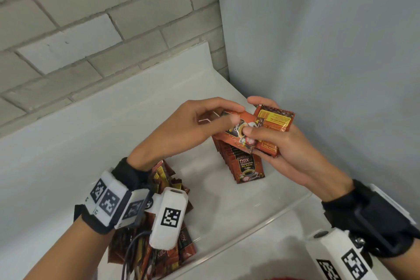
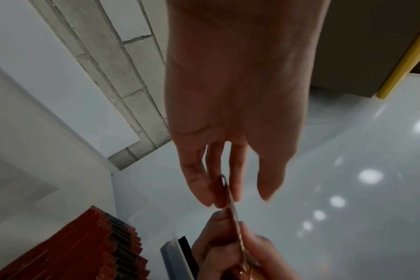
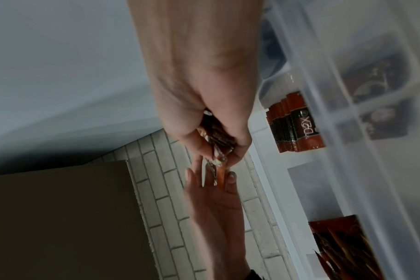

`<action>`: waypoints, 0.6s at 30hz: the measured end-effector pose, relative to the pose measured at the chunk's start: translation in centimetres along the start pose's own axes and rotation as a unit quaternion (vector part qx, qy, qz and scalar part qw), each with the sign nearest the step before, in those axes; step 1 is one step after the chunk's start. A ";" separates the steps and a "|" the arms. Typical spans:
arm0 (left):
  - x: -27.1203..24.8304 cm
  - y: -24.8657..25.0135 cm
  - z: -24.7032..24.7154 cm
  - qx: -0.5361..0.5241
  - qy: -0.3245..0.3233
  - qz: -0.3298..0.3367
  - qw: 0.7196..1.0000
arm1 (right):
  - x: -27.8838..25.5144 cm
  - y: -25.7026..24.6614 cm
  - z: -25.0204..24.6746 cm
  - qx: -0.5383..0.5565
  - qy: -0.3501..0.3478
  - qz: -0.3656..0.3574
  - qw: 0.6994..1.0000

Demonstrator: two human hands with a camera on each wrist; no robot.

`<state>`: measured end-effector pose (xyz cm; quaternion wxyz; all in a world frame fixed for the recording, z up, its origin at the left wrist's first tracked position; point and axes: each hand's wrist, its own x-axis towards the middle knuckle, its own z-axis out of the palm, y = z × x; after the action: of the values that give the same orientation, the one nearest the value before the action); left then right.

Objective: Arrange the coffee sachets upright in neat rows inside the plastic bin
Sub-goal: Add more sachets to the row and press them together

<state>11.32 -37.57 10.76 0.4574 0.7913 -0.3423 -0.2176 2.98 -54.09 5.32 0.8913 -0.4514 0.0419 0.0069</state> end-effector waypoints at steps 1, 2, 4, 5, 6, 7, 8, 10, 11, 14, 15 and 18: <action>-0.1 0.0 0.0 -0.005 -0.014 0.000 1.000 | 0.0 0.0 0.0 0.003 -0.006 -0.002 1.000; -0.1 0.0 0.0 -0.015 -0.027 0.001 1.000 | 0.0 0.0 0.0 0.005 -0.011 -0.004 1.000; -0.1 -0.3 -0.1 -0.029 -0.044 0.010 0.999 | 0.0 0.1 0.0 0.011 -0.015 -0.012 1.000; -0.1 -0.4 -0.2 -0.032 -0.048 0.013 0.998 | 0.1 0.1 0.0 0.019 -0.010 -0.021 1.000; -0.1 -0.6 -0.4 -0.034 -0.051 0.015 0.998 | 0.2 0.2 0.0 0.034 0.002 -0.035 0.999; -0.1 -0.6 -0.5 -0.032 -0.059 0.016 0.998 | 0.3 0.2 0.0 0.053 0.022 -0.052 0.997; -0.2 -0.8 -0.6 -0.024 -0.073 0.018 0.997 | 0.4 0.2 0.0 0.070 0.047 -0.071 0.994; -0.2 -1.0 -0.4 0.017 -0.115 0.026 0.993 | 0.6 0.2 -0.2 0.087 0.094 -0.102 0.987; -0.2 -1.2 -0.1 0.043 -0.138 0.034 0.989 | 0.6 0.2 -0.3 0.086 0.110 -0.111 0.984; 0.4 -2.3 1.3 0.126 -0.189 0.078 0.971 | 0.6 0.1 -0.4 0.083 0.127 -0.121 0.981; 0.6 -2.8 1.9 0.155 -0.196 0.097 0.963 | 0.7 0.1 -0.4 0.082 0.127 -0.120 0.981; 1.2 -4.1 3.7 0.230 -0.204 0.161 0.938 | 0.7 0.1 -0.3 0.080 0.124 -0.116 0.982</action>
<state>11.15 -39.18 5.39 0.2126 0.7479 -0.5915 -0.2133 3.61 -54.30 4.98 0.9070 -0.3780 0.1003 -0.1561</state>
